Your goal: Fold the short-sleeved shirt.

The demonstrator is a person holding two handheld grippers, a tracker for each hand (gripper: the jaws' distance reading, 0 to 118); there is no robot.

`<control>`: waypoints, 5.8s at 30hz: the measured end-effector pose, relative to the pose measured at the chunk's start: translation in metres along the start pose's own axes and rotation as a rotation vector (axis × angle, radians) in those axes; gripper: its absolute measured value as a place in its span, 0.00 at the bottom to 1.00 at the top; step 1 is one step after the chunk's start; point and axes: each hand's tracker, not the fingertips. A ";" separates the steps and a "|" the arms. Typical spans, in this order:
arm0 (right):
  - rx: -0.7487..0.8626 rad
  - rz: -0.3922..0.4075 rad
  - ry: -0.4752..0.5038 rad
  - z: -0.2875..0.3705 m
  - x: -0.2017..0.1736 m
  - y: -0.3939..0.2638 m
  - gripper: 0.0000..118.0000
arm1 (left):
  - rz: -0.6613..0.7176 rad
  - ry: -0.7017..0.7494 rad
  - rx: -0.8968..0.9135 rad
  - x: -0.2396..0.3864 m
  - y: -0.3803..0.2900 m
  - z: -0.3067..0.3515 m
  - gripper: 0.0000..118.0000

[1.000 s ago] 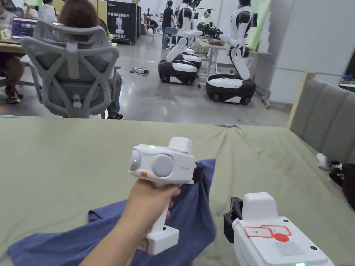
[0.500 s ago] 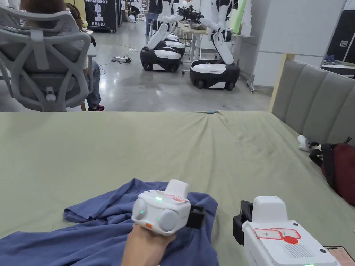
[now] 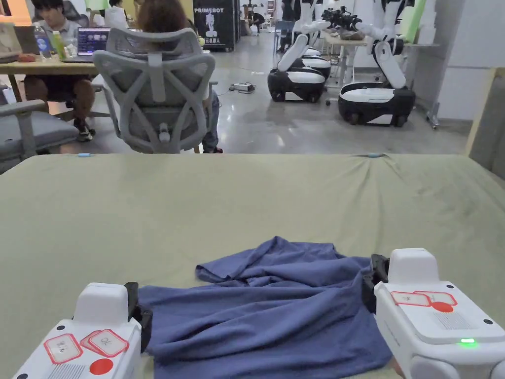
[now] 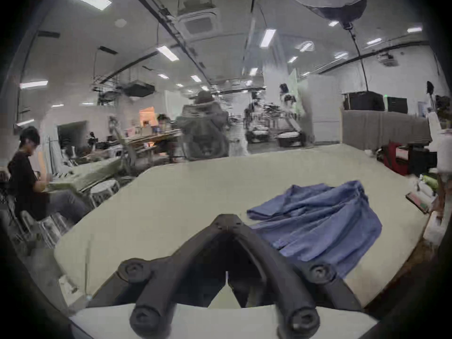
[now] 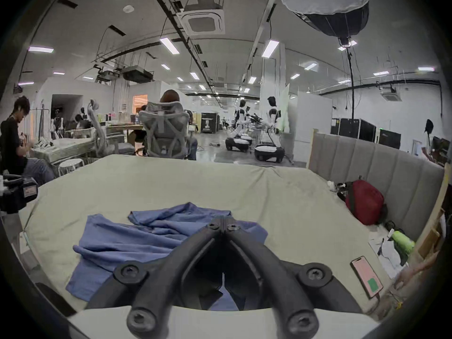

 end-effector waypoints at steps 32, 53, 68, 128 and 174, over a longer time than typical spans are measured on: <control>-0.190 0.013 -0.110 -0.069 0.085 -0.013 0.00 | -0.098 -0.092 -0.765 -0.016 -0.029 -0.292 0.00; -0.587 -0.285 0.201 -0.250 0.139 -0.078 0.10 | 0.043 -0.141 -0.553 -0.043 0.029 -0.253 0.00; -0.010 0.147 -0.093 -0.132 0.102 0.162 0.10 | -0.181 0.047 -0.164 -0.059 0.181 -0.226 0.00; 0.022 -0.007 0.060 -0.013 -0.016 0.012 0.54 | 0.011 -0.213 0.044 0.055 0.023 -0.075 0.45; -0.569 0.037 0.148 -0.332 0.106 -0.032 1.00 | 0.156 -0.243 -0.574 -0.069 -0.040 -0.149 0.00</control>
